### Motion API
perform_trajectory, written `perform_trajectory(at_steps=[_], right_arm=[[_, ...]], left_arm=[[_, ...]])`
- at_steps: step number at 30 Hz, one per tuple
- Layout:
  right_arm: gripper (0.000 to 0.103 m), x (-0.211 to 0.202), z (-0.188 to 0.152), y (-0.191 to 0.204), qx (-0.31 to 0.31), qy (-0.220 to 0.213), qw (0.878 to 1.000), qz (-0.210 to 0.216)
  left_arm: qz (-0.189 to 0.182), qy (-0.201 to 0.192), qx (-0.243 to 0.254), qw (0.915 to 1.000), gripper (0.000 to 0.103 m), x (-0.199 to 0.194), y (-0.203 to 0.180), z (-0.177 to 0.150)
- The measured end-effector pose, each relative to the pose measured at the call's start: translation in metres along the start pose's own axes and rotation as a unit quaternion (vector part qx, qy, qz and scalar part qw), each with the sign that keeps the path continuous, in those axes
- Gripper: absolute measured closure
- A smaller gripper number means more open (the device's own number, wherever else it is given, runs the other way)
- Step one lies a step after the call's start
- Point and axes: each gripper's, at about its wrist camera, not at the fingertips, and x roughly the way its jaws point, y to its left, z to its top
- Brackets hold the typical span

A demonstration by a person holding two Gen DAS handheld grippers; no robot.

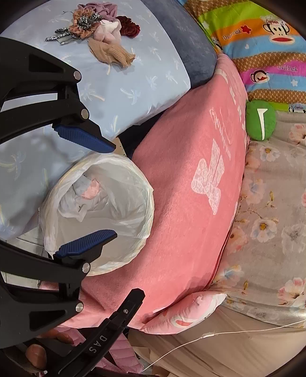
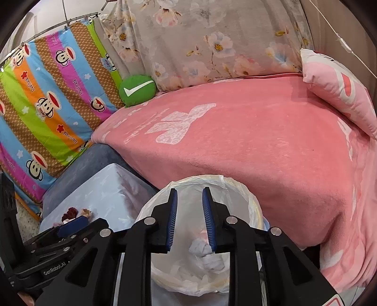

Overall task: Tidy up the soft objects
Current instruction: 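Open both tools to drop the sock and glove into the bin, then move both tools back over the remaining clothes pile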

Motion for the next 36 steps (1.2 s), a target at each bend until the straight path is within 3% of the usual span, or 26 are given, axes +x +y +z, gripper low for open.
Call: perform_trajectory(at_steps=[18,36], right_arm=[[0.067,0.002,-0.015,0.053,-0.042,0.015,0.999,0.03],[0.066,0.018,-0.049,0.151,-0.114,0.058,0.987,0.099]], left_arm=[[0.05,-0.025,-0.051,0.9971,0.039,-0.025,0.052,-0.011],[0.132,-0.039,-0.136,0.981,0.039,-0.064,0.142,-0.041]])
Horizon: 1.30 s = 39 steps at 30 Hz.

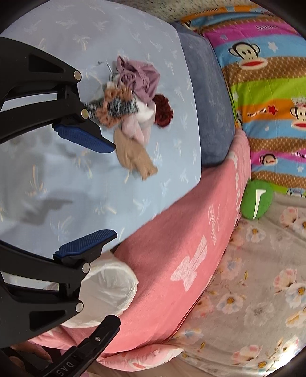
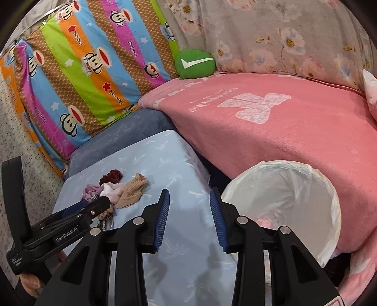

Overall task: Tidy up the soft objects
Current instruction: 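Move both tools back over the remaining clothes pile, then grasp the leopard-print scrunchie with the right tool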

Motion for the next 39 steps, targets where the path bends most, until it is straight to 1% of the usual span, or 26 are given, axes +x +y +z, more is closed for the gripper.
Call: perform_trajectory(at_steps=[8,17,26,34,39], right_arm=[[0.066,0.026,-0.01,0.055,-0.04,0.026,0.998,0.049],[0.066,0.055,-0.026,0.12,-0.089,0.056,0.99,0.095],[0.066,0.092,-0.04,0.179,-0.13,0.091,0.979,0.127],[0.066,0.128,-0.05,0.216,-0.151,0.117,0.972,0.135],[0.066,0.153,-0.054,0.231,-0.156,0.132,0.97,0.131]], left_arm=[[0.047,-0.006,-0.04,0.9981,0.038,-0.01,0.052,-0.004],[0.096,-0.007,-0.084,0.9918,0.038,-0.019,0.112,-0.011],[0.121,-0.002,-0.116,0.9858,0.038,-0.023,0.159,-0.021],[0.131,0.009,-0.127,0.9831,0.038,-0.017,0.187,-0.025],[0.13,0.017,-0.131,0.9826,0.038,-0.01,0.197,-0.025]])
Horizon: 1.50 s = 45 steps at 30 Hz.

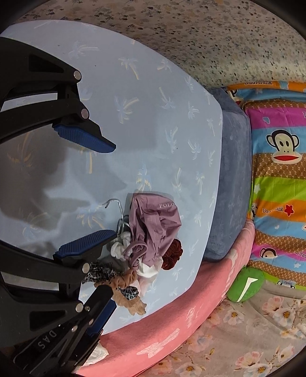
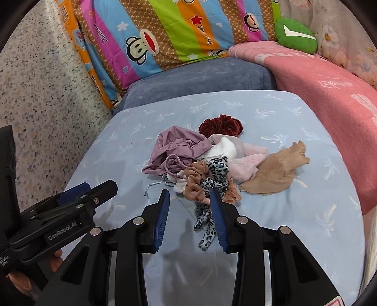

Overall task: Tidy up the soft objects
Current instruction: 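Grasp the leopard-print scrunchie with the right tool, then lift the tangled leopard-print and brown scrunchies off the pile with the right tool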

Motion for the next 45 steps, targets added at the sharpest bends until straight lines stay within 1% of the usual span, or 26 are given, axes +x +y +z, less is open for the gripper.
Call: perform_trajectory(at_steps=[3,6,8,10,11,17,20,21,24,27,29,32,39,45], right_arm=[[0.067,0.011,0.002,0.0,0.004,0.005,1.0,-0.004],[0.072,0.019,0.002,-0.004,0.008,0.01,1.0,-0.008],[0.084,0.023,0.003,-0.007,0.01,0.016,1.0,-0.009],[0.091,0.024,0.003,-0.013,0.016,0.016,1.0,-0.009],[0.093,0.022,0.003,-0.014,0.018,0.014,1.0,-0.008],[0.094,-0.005,0.007,-0.031,0.04,-0.019,0.999,-0.004],[0.094,-0.024,0.009,-0.042,0.052,-0.037,0.998,-0.009],[0.094,-0.028,0.01,-0.044,0.054,-0.041,0.998,-0.01],[0.094,-0.046,0.011,-0.057,0.066,-0.054,0.996,-0.017],[0.094,-0.055,0.012,-0.067,0.077,-0.057,0.995,-0.018],[0.094,-0.062,0.01,-0.076,0.085,-0.062,0.994,-0.022],[0.094,-0.071,0.004,-0.087,0.091,-0.062,0.993,-0.033],[0.094,-0.079,-0.025,-0.125,0.128,-0.04,0.989,-0.064],[0.094,-0.084,-0.051,-0.159,0.161,-0.031,0.983,-0.082]], left_arm=[[-0.001,0.004,0.004,1.0,0.038,0.005,0.0,0.001],[-0.003,0.007,0.008,0.9999,0.038,0.008,-0.001,0.002],[-0.005,0.008,0.012,0.9999,0.038,0.01,-0.004,0.002],[-0.009,0.008,0.016,0.9998,0.038,0.01,-0.007,0.003],[-0.012,0.008,0.017,0.9998,0.038,0.01,-0.009,0.004],[-0.04,0.009,0.035,0.9985,0.038,0.011,-0.033,0.006],[-0.061,0.015,0.05,0.9968,0.032,0.013,-0.052,0.004],[-0.064,0.015,0.055,0.9963,0.028,0.014,-0.059,0.003],[-0.081,0.021,0.071,0.9939,0.028,0.018,-0.077,0.0],[-0.102,0.029,0.082,0.991,0.028,0.02,-0.094,-0.002],[-0.106,0.028,0.095,0.9895,0.028,0.02,-0.105,-0.005],[-0.111,0.031,0.11,0.9873,0.028,0.019,-0.117,-0.009],[-0.122,0.04,0.133,0.9827,0.028,0.021,-0.142,-0.023],[-0.14,0.048,0.169,0.9746,0.028,0.027,-0.174,-0.033]])
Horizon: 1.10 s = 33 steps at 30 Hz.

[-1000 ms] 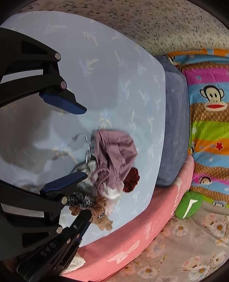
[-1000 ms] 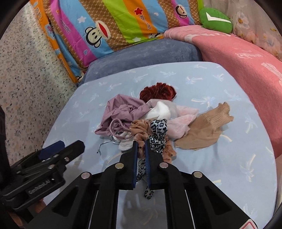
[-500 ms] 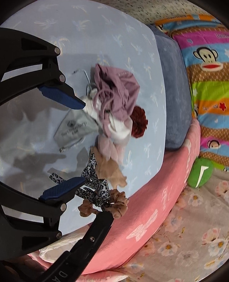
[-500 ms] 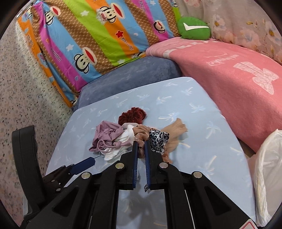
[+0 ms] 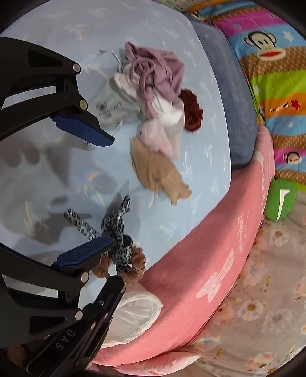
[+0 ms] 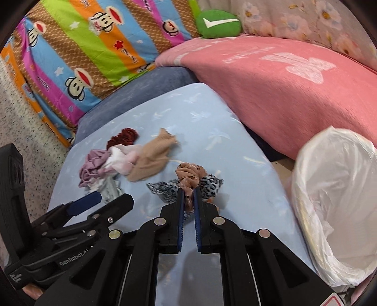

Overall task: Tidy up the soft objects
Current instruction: 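Lift the tangled leopard-print and brown scrunchies off the pile with the right tool, then close the left tool on the leopard-print scrunchie while the right tool holds the brown scrunchie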

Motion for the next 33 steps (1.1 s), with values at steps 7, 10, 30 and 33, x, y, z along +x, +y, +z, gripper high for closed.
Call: perform_trajectory(at_steps=[7,10,30,33], right_arm=[[0.093,0.0,-0.005,-0.028,0.019,-0.001,1.0,-0.005],[0.093,0.003,-0.006,-0.036,0.024,0.002,1.0,-0.004],[0.093,-0.013,0.006,-0.06,0.047,-0.022,0.999,-0.006],[0.093,-0.024,0.009,-0.062,0.05,-0.036,0.998,-0.005]], left_arm=[[-0.023,0.03,0.017,0.9991,0.029,0.033,-0.026,0.001],[-0.028,0.039,0.02,0.9987,0.033,0.043,-0.031,0.002],[-0.029,0.049,0.029,0.9979,0.103,0.047,-0.037,0.009],[-0.025,0.04,0.024,0.9986,0.103,0.037,-0.035,0.014]])
